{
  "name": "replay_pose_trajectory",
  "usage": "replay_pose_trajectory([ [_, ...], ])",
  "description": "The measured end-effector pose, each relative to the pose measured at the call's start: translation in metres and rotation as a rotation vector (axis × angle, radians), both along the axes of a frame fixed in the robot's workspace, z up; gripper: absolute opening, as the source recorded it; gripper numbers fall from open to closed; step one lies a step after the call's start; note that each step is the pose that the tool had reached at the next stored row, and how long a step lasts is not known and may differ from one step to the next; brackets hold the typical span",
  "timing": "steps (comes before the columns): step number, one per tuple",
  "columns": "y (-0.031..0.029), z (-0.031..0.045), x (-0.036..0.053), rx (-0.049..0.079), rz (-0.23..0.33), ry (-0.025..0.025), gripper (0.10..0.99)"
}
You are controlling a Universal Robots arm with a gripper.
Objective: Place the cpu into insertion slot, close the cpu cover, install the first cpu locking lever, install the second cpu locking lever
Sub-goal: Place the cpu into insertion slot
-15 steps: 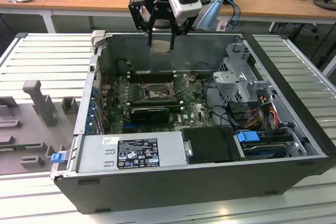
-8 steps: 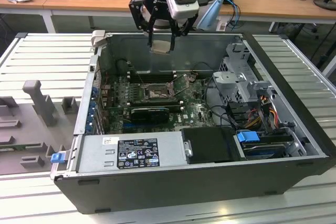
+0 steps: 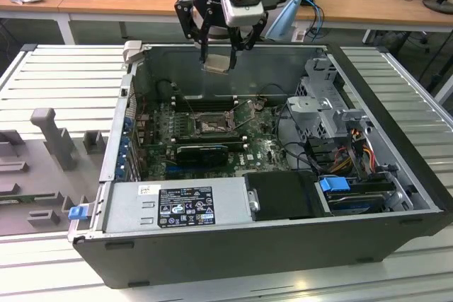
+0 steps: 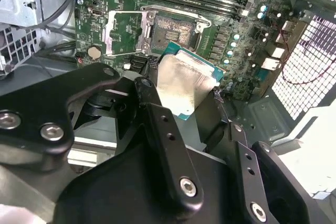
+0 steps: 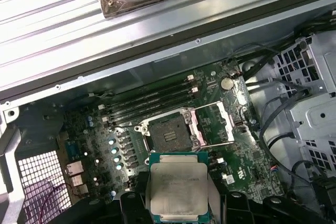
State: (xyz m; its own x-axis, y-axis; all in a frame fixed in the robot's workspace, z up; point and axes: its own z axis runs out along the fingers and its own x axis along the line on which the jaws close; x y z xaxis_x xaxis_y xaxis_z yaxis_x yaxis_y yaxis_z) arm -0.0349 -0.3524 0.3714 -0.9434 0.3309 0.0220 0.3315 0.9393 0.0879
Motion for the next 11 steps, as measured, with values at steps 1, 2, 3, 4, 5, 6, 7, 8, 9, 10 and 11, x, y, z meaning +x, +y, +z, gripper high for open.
replay_pose_trajectory([
  [1,0.0000,0.0000,0.0000,0.000,-0.006,0.0000,0.529],
  [2,0.0000,-0.0001,0.0000,0.000,-0.012,0.0000,0.529],
  [3,0.0000,-0.0001,0.0000,0.000,-0.019,0.0000,0.529],
  [4,0.0000,-0.0002,0.0000,0.000,-0.027,0.0000,0.529],
  [5,0.0000,-0.0002,0.0000,0.000,-0.032,0.0000,0.529],
  [6,0.0000,-0.0002,0.0000,0.000,-0.043,-0.0001,0.529],
  [7,0.0000,-0.0003,0.0000,0.000,-0.055,0.0000,0.529],
  [8,0.0000,-0.0003,0.0000,0.000,-0.067,0.0000,0.529],
  [9,0.0000,-0.0004,0.0000,0.000,-0.075,-0.0001,0.529],
  [10,0.0000,-0.0004,0.0000,0.000,-0.082,-0.0001,0.529],
  [11,0.0000,-0.0004,0.0000,0.000,-0.093,0.0000,0.529],
])
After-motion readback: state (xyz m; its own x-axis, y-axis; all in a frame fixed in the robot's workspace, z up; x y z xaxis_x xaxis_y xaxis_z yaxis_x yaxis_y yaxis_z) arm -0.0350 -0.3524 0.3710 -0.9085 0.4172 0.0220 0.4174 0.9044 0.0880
